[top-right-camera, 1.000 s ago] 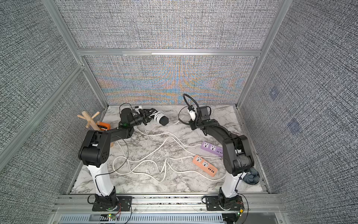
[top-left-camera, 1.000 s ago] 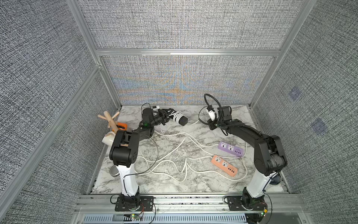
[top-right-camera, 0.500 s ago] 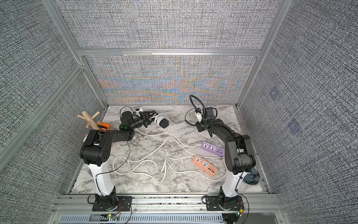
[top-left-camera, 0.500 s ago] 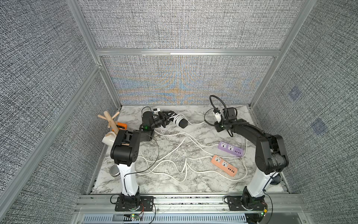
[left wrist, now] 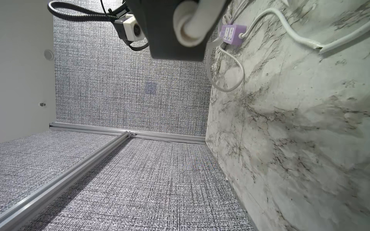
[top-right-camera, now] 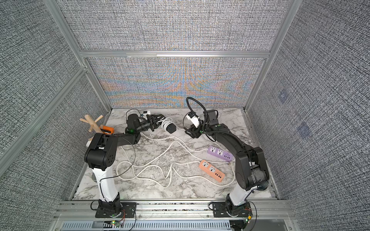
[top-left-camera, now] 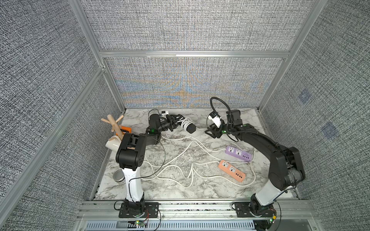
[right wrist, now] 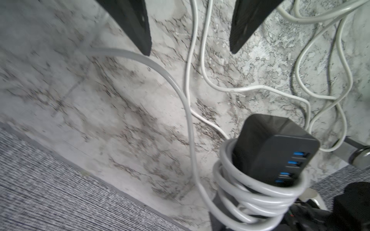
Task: Unwrap the cord wrapped around the power strip
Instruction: Unwrap the power cord from the power strip.
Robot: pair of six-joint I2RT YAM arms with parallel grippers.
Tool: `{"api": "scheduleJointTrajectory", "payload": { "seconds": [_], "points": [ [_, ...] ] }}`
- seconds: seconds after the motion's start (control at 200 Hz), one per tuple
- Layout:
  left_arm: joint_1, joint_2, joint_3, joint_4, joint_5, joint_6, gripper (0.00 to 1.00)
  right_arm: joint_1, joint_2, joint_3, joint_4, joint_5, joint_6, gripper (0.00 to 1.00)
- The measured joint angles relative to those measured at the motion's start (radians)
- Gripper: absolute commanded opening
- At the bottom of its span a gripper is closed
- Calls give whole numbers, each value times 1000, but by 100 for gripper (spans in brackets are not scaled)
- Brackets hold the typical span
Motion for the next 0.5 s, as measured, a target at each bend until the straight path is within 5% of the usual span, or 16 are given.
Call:
{"api": "scheduleJointTrajectory", "payload": {
  "seconds": [0.5],
  "points": [
    [-32,-58,17,-42,45,29,0,79,286,182,163,-174,71,57]
  ]
}}
